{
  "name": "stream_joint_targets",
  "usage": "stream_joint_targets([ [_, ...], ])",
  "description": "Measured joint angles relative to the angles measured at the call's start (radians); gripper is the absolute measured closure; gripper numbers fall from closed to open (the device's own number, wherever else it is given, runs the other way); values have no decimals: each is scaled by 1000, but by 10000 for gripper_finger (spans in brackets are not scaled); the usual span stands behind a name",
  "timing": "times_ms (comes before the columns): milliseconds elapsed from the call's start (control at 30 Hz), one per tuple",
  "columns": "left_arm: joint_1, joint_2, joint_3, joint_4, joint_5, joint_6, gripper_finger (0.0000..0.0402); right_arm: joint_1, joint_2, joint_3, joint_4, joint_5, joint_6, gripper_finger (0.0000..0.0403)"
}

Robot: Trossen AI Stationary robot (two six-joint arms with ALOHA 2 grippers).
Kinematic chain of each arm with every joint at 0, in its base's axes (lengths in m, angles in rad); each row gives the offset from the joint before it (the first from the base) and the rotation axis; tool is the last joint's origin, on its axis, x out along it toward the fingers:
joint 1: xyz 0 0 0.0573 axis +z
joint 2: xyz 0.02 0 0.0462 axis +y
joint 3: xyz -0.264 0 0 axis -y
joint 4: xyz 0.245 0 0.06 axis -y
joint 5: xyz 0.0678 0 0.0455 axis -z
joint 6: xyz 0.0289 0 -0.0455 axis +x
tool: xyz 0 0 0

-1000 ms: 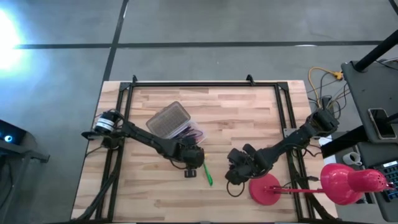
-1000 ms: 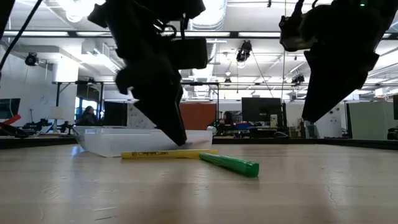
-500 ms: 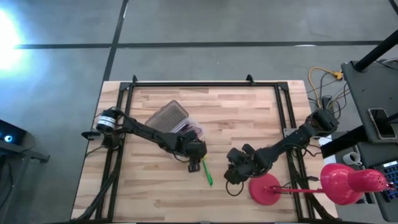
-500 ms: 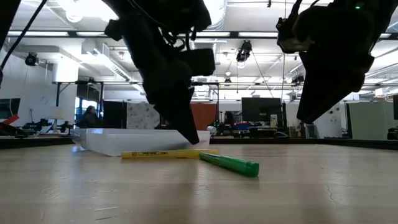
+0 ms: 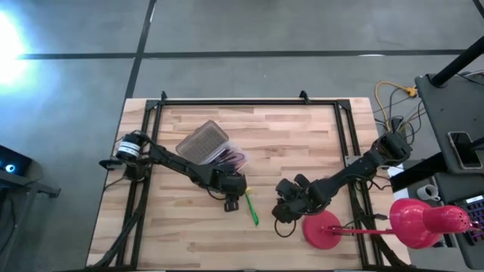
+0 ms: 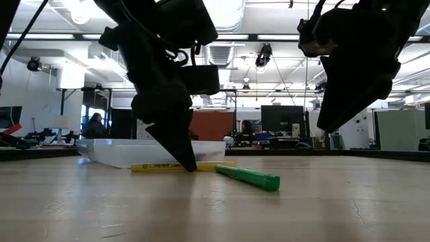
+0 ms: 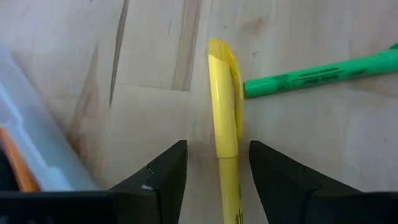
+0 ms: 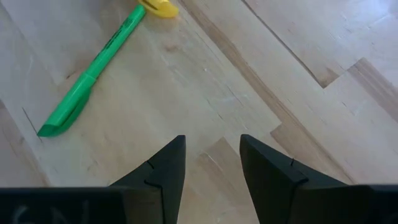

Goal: Pick & place school supplies into a supply box
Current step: Put the yellow pen into the transparent supply box

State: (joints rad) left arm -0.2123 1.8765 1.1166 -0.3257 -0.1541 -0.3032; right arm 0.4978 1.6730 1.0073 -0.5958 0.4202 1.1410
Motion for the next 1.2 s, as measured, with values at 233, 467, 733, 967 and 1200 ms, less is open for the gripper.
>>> stream_joint_targets([
  [233, -4, -3, -20, 9, 23, 3, 271, -9, 0, 0, 0, 2, -19, 259],
  [467, -5, -3, -21, 36, 40, 6, 371, -14, 0, 0, 0, 2, -18, 259],
  [733, -7, 2, 49, -23, 63, -4, 385, -14, 0, 0, 0, 2, -15, 259],
  [967, -5, -60, 177, -146, 34, -111, 389, -14, 0, 0, 0, 0, -15, 259],
  [1200, 27, -156, 181, -391, -145, -211, 389, -14, 0, 0, 5, -1, -15, 259],
])
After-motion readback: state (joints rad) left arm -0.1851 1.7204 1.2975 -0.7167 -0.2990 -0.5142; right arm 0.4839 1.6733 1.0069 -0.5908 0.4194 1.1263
